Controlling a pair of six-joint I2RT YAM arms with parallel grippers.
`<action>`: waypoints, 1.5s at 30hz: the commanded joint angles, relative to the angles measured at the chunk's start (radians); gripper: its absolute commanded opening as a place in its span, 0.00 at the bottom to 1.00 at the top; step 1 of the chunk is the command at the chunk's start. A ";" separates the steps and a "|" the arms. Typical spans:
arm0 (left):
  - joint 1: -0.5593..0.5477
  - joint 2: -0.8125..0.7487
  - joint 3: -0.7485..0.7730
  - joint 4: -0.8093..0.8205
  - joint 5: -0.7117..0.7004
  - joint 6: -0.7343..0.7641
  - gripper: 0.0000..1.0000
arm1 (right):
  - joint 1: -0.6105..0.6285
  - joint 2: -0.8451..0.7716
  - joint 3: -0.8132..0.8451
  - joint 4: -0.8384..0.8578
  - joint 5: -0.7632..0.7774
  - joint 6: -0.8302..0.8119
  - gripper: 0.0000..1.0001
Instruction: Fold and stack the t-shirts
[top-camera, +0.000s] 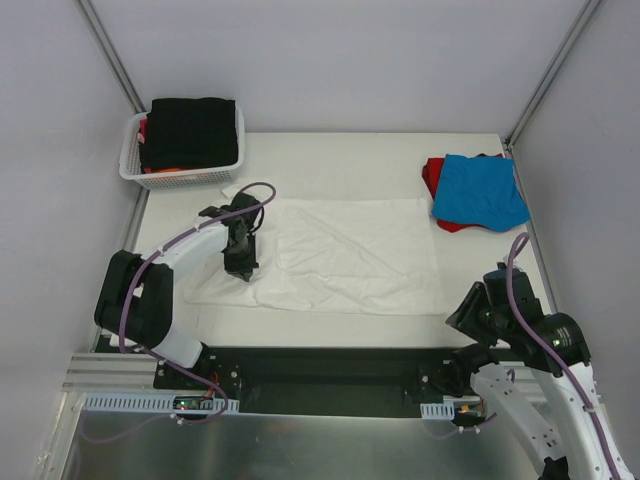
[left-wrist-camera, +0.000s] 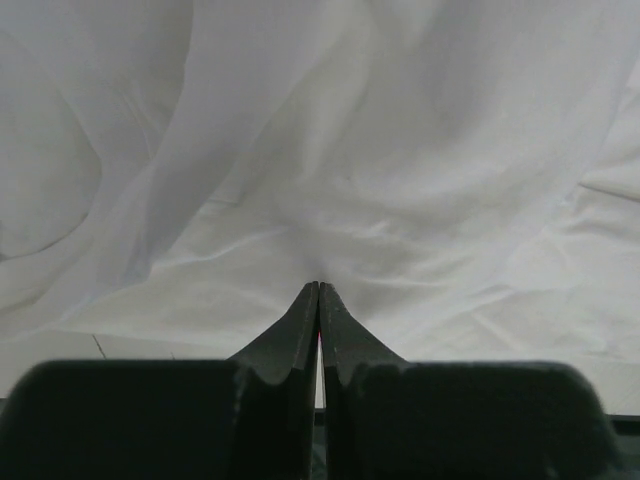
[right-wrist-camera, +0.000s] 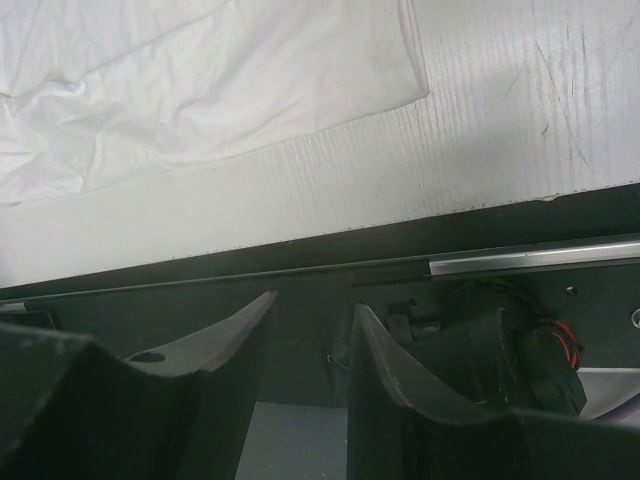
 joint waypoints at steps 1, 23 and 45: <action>0.049 0.014 0.031 -0.002 -0.085 0.010 0.00 | 0.005 -0.016 0.038 -0.126 0.019 0.018 0.40; 0.276 -0.074 0.037 -0.058 -0.096 -0.020 0.00 | 0.005 0.052 0.049 -0.076 0.006 -0.041 0.40; 0.160 0.165 0.094 0.062 0.036 0.068 0.00 | 0.005 0.069 0.041 -0.050 0.016 -0.015 0.40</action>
